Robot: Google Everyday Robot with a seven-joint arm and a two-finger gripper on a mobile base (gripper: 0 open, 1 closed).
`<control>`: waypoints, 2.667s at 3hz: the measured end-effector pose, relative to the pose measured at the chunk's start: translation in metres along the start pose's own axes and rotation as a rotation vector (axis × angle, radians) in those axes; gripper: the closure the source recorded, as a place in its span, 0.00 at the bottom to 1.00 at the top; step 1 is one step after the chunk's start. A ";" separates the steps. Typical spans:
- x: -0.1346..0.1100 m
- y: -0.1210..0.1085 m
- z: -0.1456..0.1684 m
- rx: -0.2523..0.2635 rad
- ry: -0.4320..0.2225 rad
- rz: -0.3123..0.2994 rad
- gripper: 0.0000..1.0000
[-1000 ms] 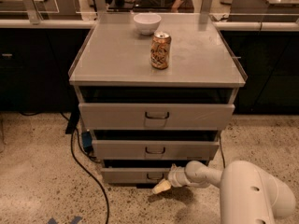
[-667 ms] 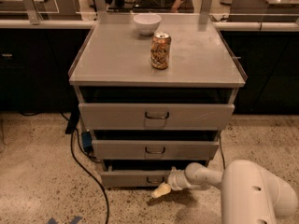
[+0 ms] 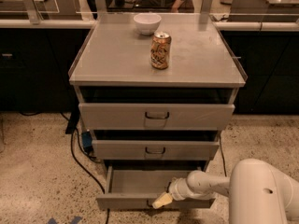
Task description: Open bottom drawer
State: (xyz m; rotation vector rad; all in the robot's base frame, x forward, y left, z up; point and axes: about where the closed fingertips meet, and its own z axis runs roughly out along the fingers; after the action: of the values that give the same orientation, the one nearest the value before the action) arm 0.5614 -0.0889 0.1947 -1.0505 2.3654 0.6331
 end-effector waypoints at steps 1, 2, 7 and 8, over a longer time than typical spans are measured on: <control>0.026 0.012 -0.006 0.000 0.024 0.022 0.00; 0.066 0.021 -0.028 -0.004 0.081 0.093 0.00; 0.119 0.057 -0.065 -0.038 0.189 0.167 0.00; 0.125 0.062 -0.066 -0.034 0.205 0.156 0.00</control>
Offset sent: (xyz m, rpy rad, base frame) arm -0.1383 -0.1060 -0.0160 -0.1011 0.2608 -0.1337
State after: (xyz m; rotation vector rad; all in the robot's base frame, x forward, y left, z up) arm 0.4236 -0.1589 0.1867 -0.9938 2.6431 0.6509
